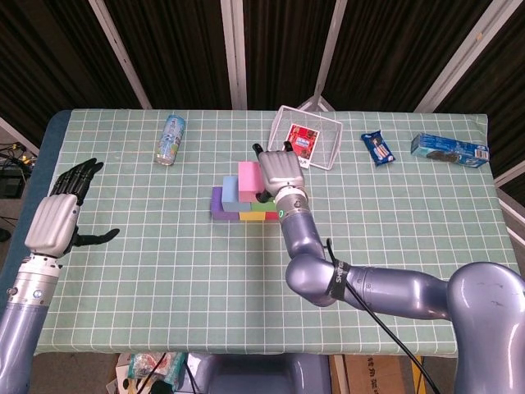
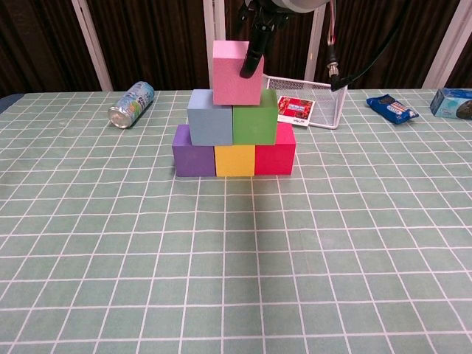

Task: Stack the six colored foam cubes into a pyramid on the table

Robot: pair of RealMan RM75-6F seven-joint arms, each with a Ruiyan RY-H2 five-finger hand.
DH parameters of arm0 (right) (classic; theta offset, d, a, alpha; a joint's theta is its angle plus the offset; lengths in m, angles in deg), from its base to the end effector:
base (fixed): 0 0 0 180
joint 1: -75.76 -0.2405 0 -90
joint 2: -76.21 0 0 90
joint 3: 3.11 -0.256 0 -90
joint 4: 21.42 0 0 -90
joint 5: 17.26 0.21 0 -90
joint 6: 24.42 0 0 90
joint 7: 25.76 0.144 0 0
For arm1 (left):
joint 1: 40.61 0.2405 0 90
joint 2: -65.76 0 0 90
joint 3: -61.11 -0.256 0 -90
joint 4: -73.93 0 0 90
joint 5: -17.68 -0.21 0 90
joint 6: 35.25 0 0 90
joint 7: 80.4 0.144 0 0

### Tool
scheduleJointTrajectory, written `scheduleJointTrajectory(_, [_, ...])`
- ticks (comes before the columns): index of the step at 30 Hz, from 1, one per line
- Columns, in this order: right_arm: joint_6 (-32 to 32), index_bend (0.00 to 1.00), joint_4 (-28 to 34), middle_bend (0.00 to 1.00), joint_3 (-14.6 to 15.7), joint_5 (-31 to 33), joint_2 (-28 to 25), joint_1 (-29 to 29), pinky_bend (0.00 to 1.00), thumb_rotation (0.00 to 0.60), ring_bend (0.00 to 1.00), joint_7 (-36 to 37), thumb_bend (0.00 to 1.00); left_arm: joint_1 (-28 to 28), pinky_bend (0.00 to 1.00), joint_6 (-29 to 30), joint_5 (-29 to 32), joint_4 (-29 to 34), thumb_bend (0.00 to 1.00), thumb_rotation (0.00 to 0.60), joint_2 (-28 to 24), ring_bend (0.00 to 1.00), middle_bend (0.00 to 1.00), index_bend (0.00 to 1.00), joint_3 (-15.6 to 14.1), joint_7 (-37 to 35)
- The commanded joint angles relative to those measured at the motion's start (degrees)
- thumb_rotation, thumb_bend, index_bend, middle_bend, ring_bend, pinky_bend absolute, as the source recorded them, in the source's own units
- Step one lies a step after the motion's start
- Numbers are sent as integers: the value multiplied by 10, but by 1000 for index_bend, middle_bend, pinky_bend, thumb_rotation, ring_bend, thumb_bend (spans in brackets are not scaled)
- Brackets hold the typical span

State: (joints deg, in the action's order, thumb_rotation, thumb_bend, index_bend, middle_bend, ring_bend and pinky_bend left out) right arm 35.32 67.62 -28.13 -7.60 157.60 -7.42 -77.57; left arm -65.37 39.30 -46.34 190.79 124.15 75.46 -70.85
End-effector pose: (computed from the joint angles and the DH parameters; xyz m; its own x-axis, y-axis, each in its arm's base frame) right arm 0.0493 -0.4273 0.0379 0.3864 -0.3544 0.8515 -0.9217 -0.1136 0.3710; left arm -0.1768 0.2826 0.1652 0.1616 0.0193 0.9867 0.9815 -0.1070 -0.1587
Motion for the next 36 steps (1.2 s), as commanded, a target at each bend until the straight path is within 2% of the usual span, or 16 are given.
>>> scheduleJointTrajectory(1, [0, 126, -1, 405, -2, 0, 2, 1, 0, 600, 306, 2, 321, 0, 29, 0, 0, 0, 63, 600, 0, 0, 7, 0, 0, 0])
scheduleJointTrajectory(27, [9, 124, -20, 405, -9, -14, 29, 6, 0, 600, 305, 0, 320, -1, 29, -5, 5, -3, 63, 600, -1, 0, 7, 0, 0, -1])
scheduleJointTrajectory(32, [12, 74, -21, 385, -8, -28, 31, 8, 0, 600, 304, 1, 321, -1, 26, -5, 6, -3, 63, 600, -1, 0, 6, 0, 0, 0])
scheduleJointTrajectory(36, [11, 2, -17, 302, -9, -28, 31, 11, 0, 600, 280, 0, 320, -2, 26, -6, 7, -3, 63, 600, -2, 0, 6, 0, 0, 0])
